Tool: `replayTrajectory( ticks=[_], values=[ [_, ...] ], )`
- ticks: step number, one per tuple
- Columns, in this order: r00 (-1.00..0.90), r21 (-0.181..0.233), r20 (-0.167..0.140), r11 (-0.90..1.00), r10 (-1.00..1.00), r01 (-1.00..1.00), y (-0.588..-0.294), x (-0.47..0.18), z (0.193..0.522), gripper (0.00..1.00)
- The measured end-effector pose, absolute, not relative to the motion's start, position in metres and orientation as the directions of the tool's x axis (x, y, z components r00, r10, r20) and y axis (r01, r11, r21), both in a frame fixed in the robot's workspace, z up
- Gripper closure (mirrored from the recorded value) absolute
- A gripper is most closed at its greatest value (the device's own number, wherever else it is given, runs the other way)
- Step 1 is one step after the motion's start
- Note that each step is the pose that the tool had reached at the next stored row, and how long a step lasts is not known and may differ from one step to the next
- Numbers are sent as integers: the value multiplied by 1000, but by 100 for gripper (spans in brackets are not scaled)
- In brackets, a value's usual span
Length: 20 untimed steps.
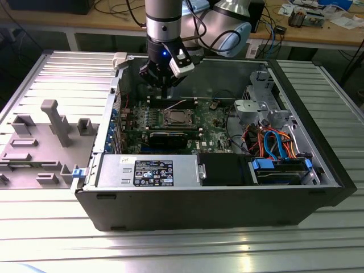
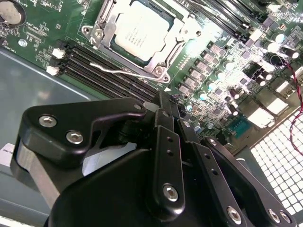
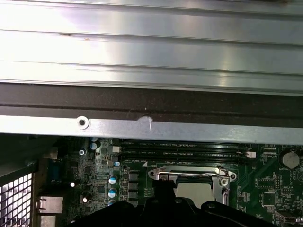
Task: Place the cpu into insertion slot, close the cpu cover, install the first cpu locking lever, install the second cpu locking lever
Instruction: 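Install the first cpu locking lever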
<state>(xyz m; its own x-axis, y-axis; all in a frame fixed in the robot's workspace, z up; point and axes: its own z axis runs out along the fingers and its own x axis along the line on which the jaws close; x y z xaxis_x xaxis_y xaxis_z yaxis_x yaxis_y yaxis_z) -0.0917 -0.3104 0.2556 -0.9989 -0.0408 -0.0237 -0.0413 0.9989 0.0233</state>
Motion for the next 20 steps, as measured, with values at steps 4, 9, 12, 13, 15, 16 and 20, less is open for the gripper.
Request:
replayTrajectory(
  ticks=[4, 9, 12, 13, 15, 16, 20],
  values=[
    [-999, 23, -24, 999, -41, -41, -310, -91, 256, 89],
    [-999, 23, -24, 999, -41, -41, -310, -91, 256, 89],
    [-999, 23, -24, 999, -41, -41, -310, -91, 256, 89],
    [-999, 24, -24, 999, -41, -41, -310, -91, 256, 89],
    [-999, 26, -24, 999, -41, -41, -310, -91, 256, 89],
    [-999, 34, -24, 999, -41, -42, -311, -91, 256, 89],
    [-999, 84, -26, 996, -39, -41, -312, -91, 256, 89]
  ],
)
